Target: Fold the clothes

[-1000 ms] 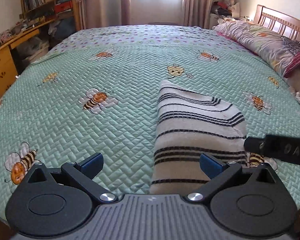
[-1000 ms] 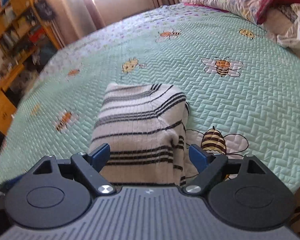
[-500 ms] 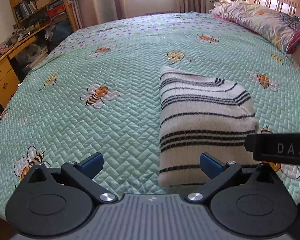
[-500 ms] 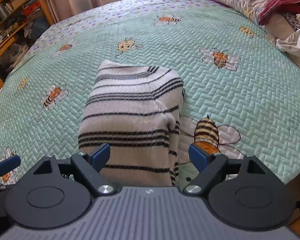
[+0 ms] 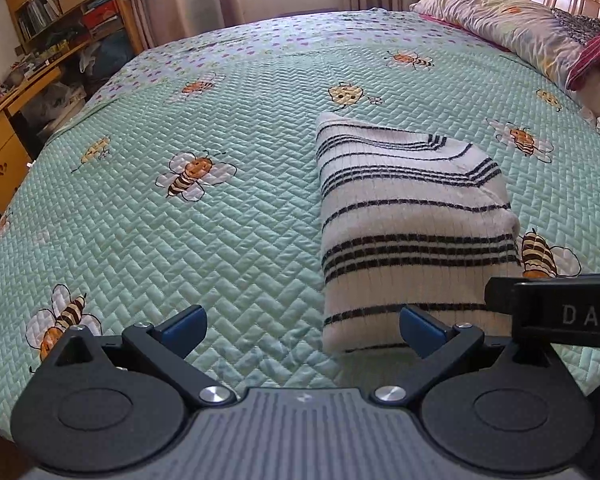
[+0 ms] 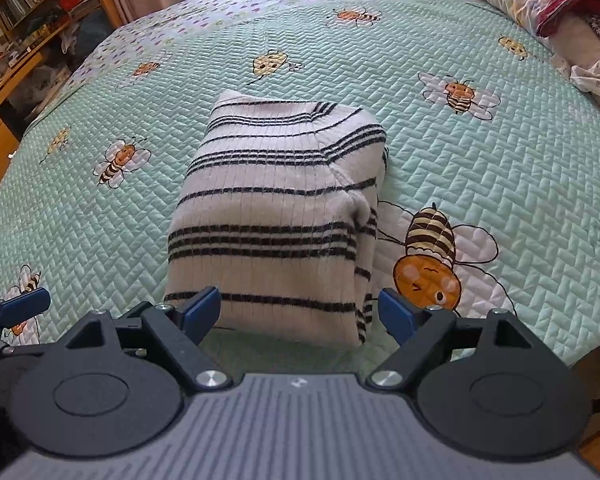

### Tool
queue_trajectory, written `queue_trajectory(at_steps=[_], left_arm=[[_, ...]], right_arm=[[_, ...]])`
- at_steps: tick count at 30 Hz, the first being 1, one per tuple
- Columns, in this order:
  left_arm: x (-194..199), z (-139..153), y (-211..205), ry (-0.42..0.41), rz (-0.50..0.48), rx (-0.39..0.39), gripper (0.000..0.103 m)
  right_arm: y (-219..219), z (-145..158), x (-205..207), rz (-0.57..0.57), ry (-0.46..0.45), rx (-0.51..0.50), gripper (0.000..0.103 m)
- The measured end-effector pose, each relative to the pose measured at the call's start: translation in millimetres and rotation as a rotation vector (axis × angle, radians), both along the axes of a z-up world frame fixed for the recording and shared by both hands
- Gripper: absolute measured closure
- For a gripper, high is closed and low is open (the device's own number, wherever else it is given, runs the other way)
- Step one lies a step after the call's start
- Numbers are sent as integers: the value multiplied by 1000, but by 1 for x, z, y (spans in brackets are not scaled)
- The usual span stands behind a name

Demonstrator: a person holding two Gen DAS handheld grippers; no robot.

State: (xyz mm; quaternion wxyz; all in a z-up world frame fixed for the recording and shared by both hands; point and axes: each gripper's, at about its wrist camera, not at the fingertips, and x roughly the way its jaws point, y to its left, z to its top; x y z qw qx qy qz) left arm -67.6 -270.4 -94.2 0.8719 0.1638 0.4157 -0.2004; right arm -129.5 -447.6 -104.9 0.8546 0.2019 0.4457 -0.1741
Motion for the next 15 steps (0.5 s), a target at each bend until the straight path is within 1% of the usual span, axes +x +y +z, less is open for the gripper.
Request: queue_trajectory(at_steps=[6,9,10,12,15], left_arm=[[3,-4,-4,14,-1,3,1],[4,-6,0,32,-6,-28,1],[5,-7,4,43,-2,-51,1],[6,-9,14,77,24,-124,1],[11,-18,30,143,42,-235,1]], right_arm=[[-6,-4,0,-6,2,11,17],[-12,-5,-2,8,-17,22,17],[-16,-5,-3,20,-34,29,17],[-25,-4,-6,44,-69,42,17],[-49,-8,-11,90,-129,116,17]])
